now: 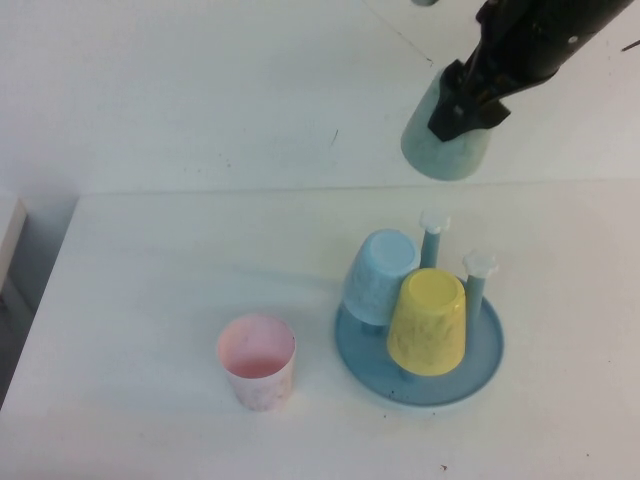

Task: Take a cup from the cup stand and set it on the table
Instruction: Hand over the cup

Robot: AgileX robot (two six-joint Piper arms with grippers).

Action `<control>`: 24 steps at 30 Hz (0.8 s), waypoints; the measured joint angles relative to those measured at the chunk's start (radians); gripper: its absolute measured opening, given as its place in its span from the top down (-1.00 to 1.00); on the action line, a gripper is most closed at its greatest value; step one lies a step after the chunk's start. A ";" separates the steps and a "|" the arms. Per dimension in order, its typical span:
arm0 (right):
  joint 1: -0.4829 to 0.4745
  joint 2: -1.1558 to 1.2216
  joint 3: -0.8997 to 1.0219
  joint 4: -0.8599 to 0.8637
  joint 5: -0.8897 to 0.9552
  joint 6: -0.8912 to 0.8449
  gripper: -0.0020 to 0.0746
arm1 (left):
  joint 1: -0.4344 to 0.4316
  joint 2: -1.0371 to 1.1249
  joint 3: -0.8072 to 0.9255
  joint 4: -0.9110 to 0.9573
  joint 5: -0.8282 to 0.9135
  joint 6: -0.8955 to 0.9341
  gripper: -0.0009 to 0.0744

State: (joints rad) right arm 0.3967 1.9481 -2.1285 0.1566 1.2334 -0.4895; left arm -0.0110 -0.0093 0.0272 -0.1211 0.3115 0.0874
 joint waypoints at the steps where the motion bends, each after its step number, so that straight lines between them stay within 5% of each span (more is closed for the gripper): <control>1: 0.000 -0.021 0.002 0.002 0.000 0.006 -0.56 | 0.000 0.000 0.000 0.000 0.000 0.000 0.99; 6: 0.000 -0.159 0.124 0.065 0.000 0.021 -0.56 | 0.000 0.000 0.000 0.000 0.000 0.000 0.98; 11: -0.041 -0.304 0.471 0.177 0.000 -0.022 -0.56 | 0.000 0.000 0.000 0.000 0.000 0.000 0.99; 17: -0.207 -0.454 0.897 0.467 -0.080 -0.243 -0.56 | 0.000 0.000 0.000 0.000 0.000 0.000 0.98; 24: -0.385 -0.569 1.101 0.804 -0.053 -0.501 -0.56 | 0.000 0.000 0.000 0.000 0.000 0.000 0.98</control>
State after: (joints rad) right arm 0.0114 1.3788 -1.0274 0.9601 1.1807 -0.9902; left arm -0.0110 -0.0093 0.0272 -0.1211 0.3115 0.0874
